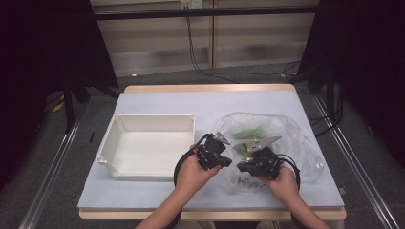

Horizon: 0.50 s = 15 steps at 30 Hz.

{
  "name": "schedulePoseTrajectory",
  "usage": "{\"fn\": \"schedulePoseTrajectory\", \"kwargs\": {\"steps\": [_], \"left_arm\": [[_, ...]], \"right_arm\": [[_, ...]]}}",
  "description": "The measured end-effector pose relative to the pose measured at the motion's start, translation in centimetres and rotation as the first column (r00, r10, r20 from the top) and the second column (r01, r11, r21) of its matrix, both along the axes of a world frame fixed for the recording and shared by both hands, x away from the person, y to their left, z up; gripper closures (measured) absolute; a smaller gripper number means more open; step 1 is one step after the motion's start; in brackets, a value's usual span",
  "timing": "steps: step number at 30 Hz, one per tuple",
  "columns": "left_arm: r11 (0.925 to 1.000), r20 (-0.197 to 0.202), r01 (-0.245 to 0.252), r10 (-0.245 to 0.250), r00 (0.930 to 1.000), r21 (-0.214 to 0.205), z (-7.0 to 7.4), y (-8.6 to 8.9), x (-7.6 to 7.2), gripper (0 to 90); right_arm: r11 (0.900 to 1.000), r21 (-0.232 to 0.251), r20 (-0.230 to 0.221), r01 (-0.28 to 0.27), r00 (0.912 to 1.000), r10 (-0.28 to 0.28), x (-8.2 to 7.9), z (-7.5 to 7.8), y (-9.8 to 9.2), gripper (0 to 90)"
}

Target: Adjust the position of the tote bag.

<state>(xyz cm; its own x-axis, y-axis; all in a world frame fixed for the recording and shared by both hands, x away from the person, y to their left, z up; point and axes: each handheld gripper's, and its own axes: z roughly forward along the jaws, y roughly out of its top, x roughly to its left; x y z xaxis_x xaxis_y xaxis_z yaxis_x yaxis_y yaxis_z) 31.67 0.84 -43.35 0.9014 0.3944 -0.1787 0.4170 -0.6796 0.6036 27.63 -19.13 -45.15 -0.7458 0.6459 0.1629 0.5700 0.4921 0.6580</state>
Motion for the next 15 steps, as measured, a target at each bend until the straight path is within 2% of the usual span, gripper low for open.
{"fn": "schedulePoseTrajectory", "kwargs": {"steps": [1, 3, 4, 6, 10, 11, 13, 15], "left_arm": [[1.0, -0.009, 0.003, -0.003, 1.0, -0.002, -0.2, -0.1, 0.0, 90.0], [0.9994, 0.002, 0.019, -0.019, 0.9998, 0.03, -0.4, -0.3, -0.1, 90.0], [0.9997, -0.005, 0.018, -0.018, 0.9998, 0.017, -0.6, -0.3, -0.2, 90.0], [0.9995, -0.006, 0.016, -0.016, 0.9999, 0.026, -0.7, -0.4, -0.3, 90.0], [0.9993, -0.009, 0.021, -0.021, 0.9997, 0.031, -0.9, -0.4, -0.3, 90.0], [0.9995, -0.007, 0.018, -0.018, 0.9998, 0.024, -1.0, -0.5, -0.3, 90.0], [0.999, -0.01, 0.024, -0.024, 0.9997, 0.037, -0.9, -0.5, -0.3, 90.0], [0.9991, -0.012, 0.022, -0.022, 0.9997, 0.035, -1.1, -0.6, -0.4, 90.0]], "right_arm": [[0.9999, 0.004, -0.002, 0.012, 0.9999, -0.012, 0.0, 0.2, -0.2, 90.0], [0.9996, 0.007, 0.006, 0.026, 0.9997, -0.026, 0.2, 0.7, -0.8, 90.0], [0.9994, 0.01, 0.012, 0.034, 0.9993, -0.034, 0.3, 0.8, -1.0, 90.0], [0.9986, 0.01, 0.011, 0.051, 0.9986, -0.052, 0.6, 1.1, -1.5, 90.0], [0.994, -0.043, 0.023, 0.1, 0.9948, -0.099, 2.1, 1.1, -2.5, 90.0], [0.9946, -0.04, 0.023, 0.096, 0.9952, -0.096, 2.5, 1.0, -2.7, 90.0], [0.9918, -0.048, 0.017, 0.119, 0.9929, -0.118, 3.4, 1.1, -3.0, 90.0], [0.9908, -0.031, 0.015, 0.131, 0.9913, -0.131, 4.4, 1.2, -3.1, 90.0]]}}
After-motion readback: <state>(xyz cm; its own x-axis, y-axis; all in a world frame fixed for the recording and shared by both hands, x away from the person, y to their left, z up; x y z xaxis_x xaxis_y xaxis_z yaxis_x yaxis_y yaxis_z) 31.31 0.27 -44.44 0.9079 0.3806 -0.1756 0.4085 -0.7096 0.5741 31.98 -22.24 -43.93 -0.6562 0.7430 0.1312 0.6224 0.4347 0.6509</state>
